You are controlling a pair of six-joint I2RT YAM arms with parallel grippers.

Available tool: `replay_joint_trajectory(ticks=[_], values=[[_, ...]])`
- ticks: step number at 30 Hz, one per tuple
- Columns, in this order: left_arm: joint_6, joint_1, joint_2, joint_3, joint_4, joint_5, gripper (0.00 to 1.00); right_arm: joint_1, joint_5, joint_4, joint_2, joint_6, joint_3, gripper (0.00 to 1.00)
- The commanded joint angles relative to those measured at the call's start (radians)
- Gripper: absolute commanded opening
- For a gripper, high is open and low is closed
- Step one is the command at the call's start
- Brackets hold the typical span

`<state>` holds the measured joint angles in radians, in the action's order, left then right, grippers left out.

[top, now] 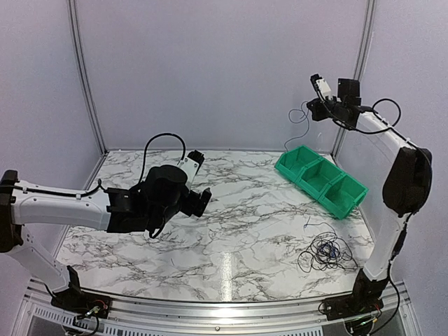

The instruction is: Untangle the cables

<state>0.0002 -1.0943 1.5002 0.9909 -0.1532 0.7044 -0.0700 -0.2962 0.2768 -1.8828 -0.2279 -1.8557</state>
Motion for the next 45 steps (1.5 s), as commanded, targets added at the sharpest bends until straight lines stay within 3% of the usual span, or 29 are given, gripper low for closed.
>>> replay_joint_trajectory(ticks=[1,18,30,41,45], values=[[0.045,-0.003,-0.057,-0.023,-0.030,-0.010,0.99,0.032,0.068,-0.002,-0.054,0.014,-0.059,0.00],[0.033,-0.003,-0.070,-0.018,-0.011,-0.029,0.99,0.059,0.075,0.052,-0.203,0.022,-0.040,0.00],[0.050,-0.004,-0.079,-0.020,-0.010,-0.019,0.99,0.058,0.209,0.072,-0.294,0.056,-0.034,0.00],[0.055,-0.003,-0.070,-0.016,-0.006,-0.017,0.99,0.054,0.183,0.115,-0.373,0.089,-0.066,0.00],[0.046,-0.003,-0.066,-0.002,0.016,-0.024,0.99,0.052,0.168,0.128,-0.363,0.097,-0.072,0.19]])
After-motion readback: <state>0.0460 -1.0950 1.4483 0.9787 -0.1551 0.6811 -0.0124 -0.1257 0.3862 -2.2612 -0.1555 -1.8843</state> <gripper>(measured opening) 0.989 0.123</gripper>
